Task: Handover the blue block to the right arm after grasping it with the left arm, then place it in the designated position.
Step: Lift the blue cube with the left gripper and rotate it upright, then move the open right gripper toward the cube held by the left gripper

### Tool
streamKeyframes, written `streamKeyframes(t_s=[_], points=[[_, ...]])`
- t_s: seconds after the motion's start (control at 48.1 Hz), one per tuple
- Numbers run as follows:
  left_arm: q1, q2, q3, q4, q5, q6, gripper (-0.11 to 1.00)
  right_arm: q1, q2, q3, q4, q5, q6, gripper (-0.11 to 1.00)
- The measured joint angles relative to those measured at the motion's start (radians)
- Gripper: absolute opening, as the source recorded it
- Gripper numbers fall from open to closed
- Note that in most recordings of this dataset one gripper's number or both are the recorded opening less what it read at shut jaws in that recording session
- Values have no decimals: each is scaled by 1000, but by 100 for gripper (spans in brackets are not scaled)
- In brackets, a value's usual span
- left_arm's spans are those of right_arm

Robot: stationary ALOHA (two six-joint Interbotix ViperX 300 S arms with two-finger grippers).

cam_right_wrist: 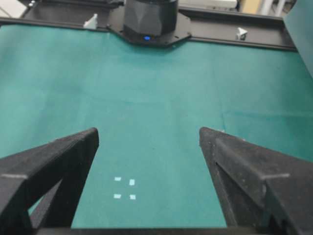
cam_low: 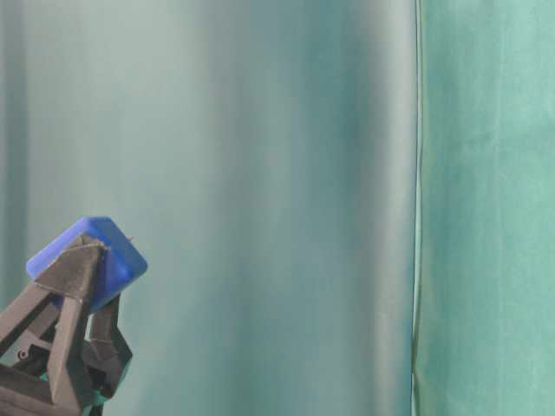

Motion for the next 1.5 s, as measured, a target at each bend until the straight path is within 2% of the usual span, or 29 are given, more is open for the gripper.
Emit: streamKeyframes(t_s=[0.229, 0.416, 0.645, 0.77, 1.248, 1.352, 1.498], points=[[0, 0, 0, 2, 2, 2, 47, 0, 0, -5, -28, 2, -3, 94], [0, 0, 2, 2, 0, 2, 47, 0, 0, -43, -138, 6, -17, 94], [0, 0, 0, 2, 0, 2, 47, 0, 2, -101, -318, 54, -74, 93], [0, 0, 0, 0, 0, 2, 47, -2, 2, -123, -428, 63, -130, 92], [0, 0, 0, 2, 0, 2, 47, 0, 15, -130, -844, 54, -324, 92], [0, 0, 0, 0, 0, 2, 47, -2, 15, -132, -870, 54, -327, 92], [0, -2, 0, 0, 0, 2, 47, -2, 17, -132, -876, 54, -330, 91]])
